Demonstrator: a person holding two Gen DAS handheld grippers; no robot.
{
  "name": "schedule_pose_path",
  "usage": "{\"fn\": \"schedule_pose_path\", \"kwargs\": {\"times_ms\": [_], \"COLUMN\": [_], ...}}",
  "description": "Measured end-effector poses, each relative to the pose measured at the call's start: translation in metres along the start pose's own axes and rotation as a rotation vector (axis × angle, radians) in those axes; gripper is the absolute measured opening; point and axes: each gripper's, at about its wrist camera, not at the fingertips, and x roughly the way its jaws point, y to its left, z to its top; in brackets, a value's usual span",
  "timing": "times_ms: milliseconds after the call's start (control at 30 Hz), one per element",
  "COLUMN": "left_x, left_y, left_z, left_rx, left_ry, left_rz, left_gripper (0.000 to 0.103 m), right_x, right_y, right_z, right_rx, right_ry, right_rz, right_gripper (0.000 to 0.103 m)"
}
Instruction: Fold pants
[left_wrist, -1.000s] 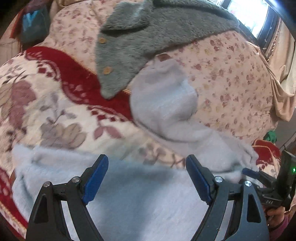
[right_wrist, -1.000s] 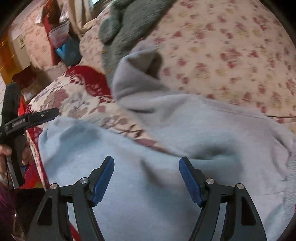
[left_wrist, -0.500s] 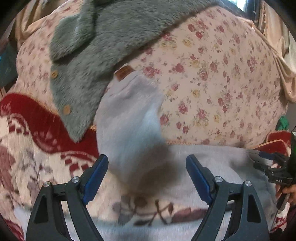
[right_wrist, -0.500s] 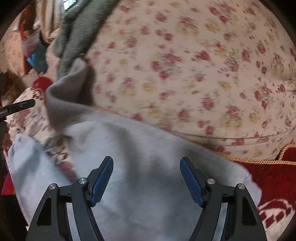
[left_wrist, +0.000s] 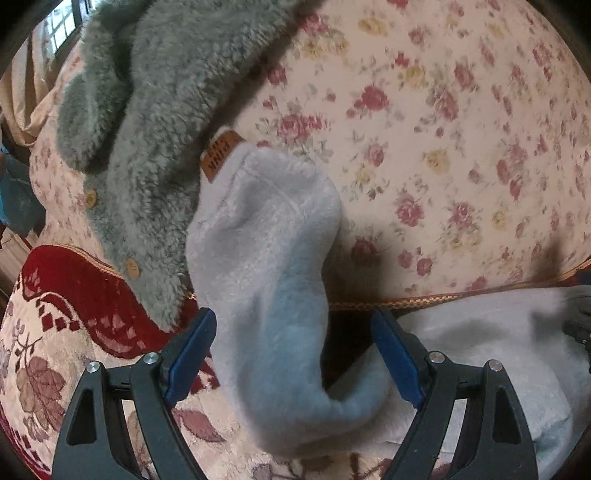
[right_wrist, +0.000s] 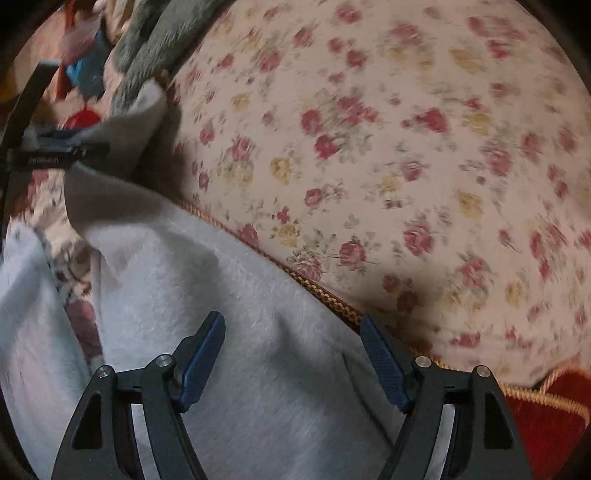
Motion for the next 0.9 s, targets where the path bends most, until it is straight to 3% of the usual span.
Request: {"fn": "schedule_pose_path", "kwargs": {"times_ms": [233,300,333,367,433,467,600,900], "left_x": [0.019,0.023,0.025,0.025,0.029,0.031,0.02,-0.043], "left_y": [0.004,0.008,0.01,0.013,0.014,0.014,0.028,0.097], "left_z": [0.0,0.001,0.001,0.001,0.0,-0.001,-0.007,-0.009], "left_rx": [0.001,-0.013,-0.024,-0.04,-0.028,-0.02,-0.057,-0.223], "left_ry": [0.011,0.014,0.012,0.009,0.026,0.031,0.001,-0.095], "left_rz": [0.016,-0.006,-0.026,-0.076,-0.114,-0.091,-0.125,-0.153], "left_gripper": [0.085,0.085,0.082,0.075,0.013,0.012,0.009,0.009], "right_x": [0.054,0.07,0.077,0.083,0.081,0.077,0.043,-0.076], "right_y": [0.006,0.009,0.011,0.018,0.034,0.041,0.044,0.039], "right_z": [0.023,0.028,0.029,0.027,0.021,0.018,0.017,0.023], "right_rx": [-0.196,-0.208,-0.211,-0.231,-0.311,-0.336,-0.321,-0.26], "right_ry": [0.14,0.186,0.211,0.236,0.237,0.227,0.157,-0.041], "right_rz": [-0.063,-0.067,-0.069,-0.09,-0.13,-0.152,-0.208,-0.382], "right_gripper": [0.079,0.058,0.032,0.028,0.018,0.015,0.013,0.012]}}
